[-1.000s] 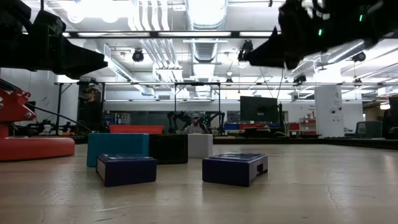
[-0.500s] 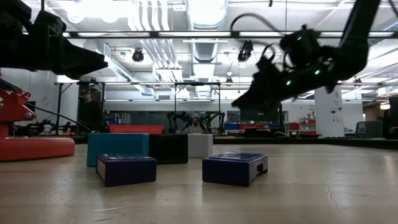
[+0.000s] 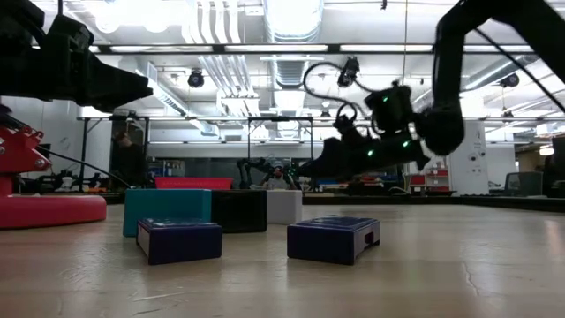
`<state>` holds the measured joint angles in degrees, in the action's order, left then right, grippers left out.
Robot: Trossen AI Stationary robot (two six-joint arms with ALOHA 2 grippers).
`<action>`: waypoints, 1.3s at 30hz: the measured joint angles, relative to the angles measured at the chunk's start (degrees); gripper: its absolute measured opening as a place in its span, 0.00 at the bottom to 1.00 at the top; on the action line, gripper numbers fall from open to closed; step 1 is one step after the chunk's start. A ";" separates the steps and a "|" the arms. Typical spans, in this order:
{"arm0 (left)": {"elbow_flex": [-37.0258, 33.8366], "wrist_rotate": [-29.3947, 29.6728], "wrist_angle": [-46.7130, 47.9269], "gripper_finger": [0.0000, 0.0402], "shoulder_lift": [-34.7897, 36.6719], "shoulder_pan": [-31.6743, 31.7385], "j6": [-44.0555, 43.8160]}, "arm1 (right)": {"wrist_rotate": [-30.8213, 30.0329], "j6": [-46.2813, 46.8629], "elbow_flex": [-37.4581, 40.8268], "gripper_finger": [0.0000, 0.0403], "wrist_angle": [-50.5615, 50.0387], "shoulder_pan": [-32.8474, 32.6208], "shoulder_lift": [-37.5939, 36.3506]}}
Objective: Pick & Place Office items
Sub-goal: Put the pink white charger adapter into the green bin
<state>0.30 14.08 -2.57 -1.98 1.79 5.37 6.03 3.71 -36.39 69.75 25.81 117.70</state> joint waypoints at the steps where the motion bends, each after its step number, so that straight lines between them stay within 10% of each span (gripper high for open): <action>1: -0.01 -0.01 0.01 0.61 -0.01 0.00 0.01 | 2.28 0.03 -1.03 0.56 -0.01 0.26 1.06; 17: 0.01 0.00 0.00 0.61 -0.07 0.01 0.02 | 17.52 9.88 -14.34 0.48 -23.52 2.83 -0.38; 31: 0.00 -0.03 0.02 0.61 -0.39 -0.01 0.02 | 12.13 -3.90 -33.60 0.47 -71.72 4.19 -6.74; 39: -0.01 -0.03 0.00 0.61 -0.44 0.00 0.02 | 14.35 -8.19 -38.88 0.47 -73.97 4.31 -3.34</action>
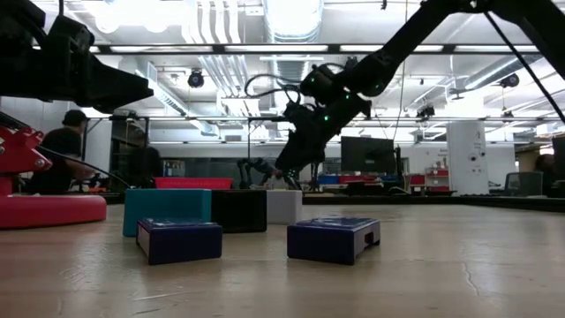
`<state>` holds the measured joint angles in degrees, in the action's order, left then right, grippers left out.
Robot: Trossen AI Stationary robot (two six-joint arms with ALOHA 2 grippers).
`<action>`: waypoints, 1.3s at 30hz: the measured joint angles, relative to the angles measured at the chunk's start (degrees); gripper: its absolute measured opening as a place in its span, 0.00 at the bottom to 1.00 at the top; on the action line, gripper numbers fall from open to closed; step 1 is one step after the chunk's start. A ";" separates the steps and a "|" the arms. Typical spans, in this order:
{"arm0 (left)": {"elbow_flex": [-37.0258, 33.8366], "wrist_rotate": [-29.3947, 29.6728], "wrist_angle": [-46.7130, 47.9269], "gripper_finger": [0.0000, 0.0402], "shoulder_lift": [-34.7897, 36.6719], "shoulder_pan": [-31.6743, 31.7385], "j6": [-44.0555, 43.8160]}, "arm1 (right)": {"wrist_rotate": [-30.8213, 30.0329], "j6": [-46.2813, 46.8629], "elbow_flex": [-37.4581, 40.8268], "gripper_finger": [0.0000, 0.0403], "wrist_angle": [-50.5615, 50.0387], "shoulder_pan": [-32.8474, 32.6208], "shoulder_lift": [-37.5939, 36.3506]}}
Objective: Pick & Place Office items
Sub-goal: Put the pink white charger adapter into the green bin
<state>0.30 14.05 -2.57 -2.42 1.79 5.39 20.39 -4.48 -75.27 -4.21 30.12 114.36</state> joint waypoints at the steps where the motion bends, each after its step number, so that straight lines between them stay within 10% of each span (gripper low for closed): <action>1: 0.00 0.00 0.01 0.61 0.00 0.00 0.00 | 1.04 -0.01 -0.28 0.47 0.03 0.18 0.72; 39: 0.00 -0.01 0.00 0.61 -0.04 -0.01 0.00 | 0.36 13.85 -8.63 0.47 -1.69 3.97 6.73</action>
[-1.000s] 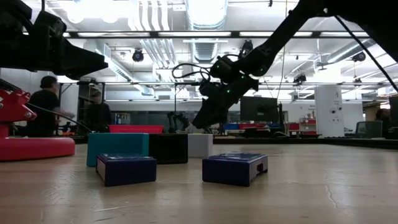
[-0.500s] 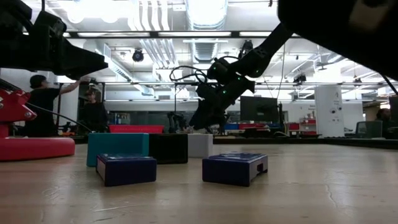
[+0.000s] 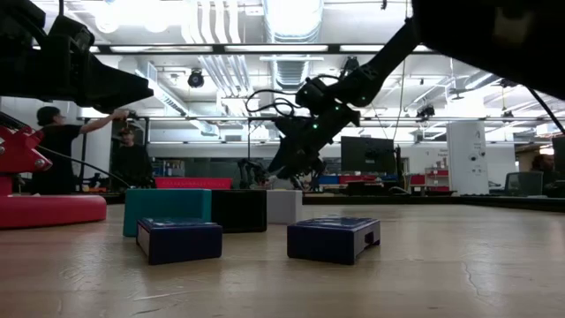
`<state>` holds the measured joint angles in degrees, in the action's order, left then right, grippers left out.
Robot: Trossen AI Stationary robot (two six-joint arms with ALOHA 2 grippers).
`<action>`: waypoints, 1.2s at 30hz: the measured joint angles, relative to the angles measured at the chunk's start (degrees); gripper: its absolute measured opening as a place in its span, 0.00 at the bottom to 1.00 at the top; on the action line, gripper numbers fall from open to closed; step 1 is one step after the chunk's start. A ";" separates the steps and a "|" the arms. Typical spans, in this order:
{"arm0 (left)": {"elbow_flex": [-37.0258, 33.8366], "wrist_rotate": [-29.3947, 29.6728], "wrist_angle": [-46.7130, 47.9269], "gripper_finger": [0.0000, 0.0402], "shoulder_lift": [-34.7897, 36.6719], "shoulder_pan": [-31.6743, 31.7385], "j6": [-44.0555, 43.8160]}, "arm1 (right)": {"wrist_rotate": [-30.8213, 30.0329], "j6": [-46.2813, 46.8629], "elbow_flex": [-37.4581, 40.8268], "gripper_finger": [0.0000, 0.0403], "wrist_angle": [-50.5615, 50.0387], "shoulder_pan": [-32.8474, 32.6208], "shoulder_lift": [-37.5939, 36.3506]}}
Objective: Pick & Place Office items
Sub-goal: Put the pink white charger adapter into the green bin
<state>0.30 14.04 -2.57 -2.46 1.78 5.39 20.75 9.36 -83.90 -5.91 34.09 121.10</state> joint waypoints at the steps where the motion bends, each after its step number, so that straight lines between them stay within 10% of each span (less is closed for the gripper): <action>1: 0.00 0.00 0.00 0.61 0.00 0.00 -0.02 | 0.02 0.36 0.00 0.47 -0.40 0.06 0.00; 19: 0.01 0.00 0.00 0.61 0.00 0.00 -0.01 | 3.93 -3.53 0.24 0.47 -7.61 -0.18 0.00; 27: 0.00 0.00 0.00 0.61 0.00 0.00 -0.02 | 33.66 -9.62 0.27 0.47 -6.85 0.06 -0.70; 36: 0.00 0.00 0.00 0.61 0.00 0.02 0.00 | 35.25 -13.29 1.09 0.47 -7.18 -1.62 -1.19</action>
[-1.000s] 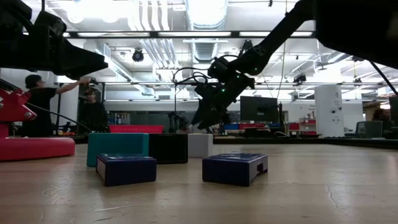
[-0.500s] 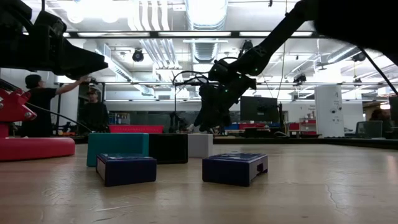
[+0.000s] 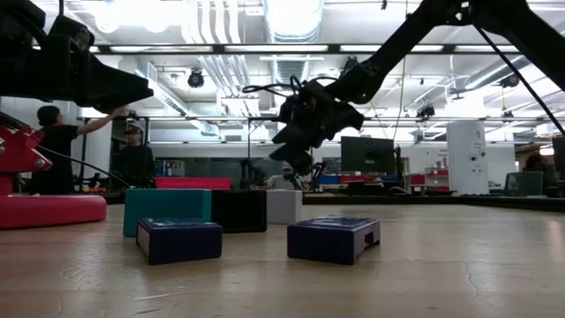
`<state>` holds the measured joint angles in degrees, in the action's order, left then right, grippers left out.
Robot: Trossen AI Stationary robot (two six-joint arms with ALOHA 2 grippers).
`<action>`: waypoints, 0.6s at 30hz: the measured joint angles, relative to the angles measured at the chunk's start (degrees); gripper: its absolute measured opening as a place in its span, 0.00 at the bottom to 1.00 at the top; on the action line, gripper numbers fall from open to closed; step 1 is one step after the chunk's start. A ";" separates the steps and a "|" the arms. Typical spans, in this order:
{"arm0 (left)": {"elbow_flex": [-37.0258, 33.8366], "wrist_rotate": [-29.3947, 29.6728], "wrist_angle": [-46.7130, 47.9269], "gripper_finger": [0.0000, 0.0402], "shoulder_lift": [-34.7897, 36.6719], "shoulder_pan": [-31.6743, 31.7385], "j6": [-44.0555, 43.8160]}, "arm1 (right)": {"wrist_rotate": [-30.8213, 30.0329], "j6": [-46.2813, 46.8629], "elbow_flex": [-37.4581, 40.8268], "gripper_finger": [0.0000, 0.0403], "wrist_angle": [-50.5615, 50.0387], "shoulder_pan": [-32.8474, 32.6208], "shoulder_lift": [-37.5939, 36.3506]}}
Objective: Pick & Place Office items
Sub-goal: Put the pink white charger adapter into the green bin
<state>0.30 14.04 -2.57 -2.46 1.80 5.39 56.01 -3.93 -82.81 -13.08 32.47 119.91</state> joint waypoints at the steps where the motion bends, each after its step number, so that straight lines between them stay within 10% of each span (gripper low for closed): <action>1: 0.00 0.00 0.00 0.61 0.00 0.00 0.00 | -0.02 -0.16 0.00 0.47 -0.04 -0.11 -0.24; 18: 0.00 0.01 0.00 0.61 0.00 0.00 -0.01 | -7.41 -7.18 2.09 0.47 -0.78 -0.06 -8.43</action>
<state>0.30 14.05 -2.57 -2.46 1.80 5.37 48.60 -11.11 -80.71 -13.87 32.40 111.48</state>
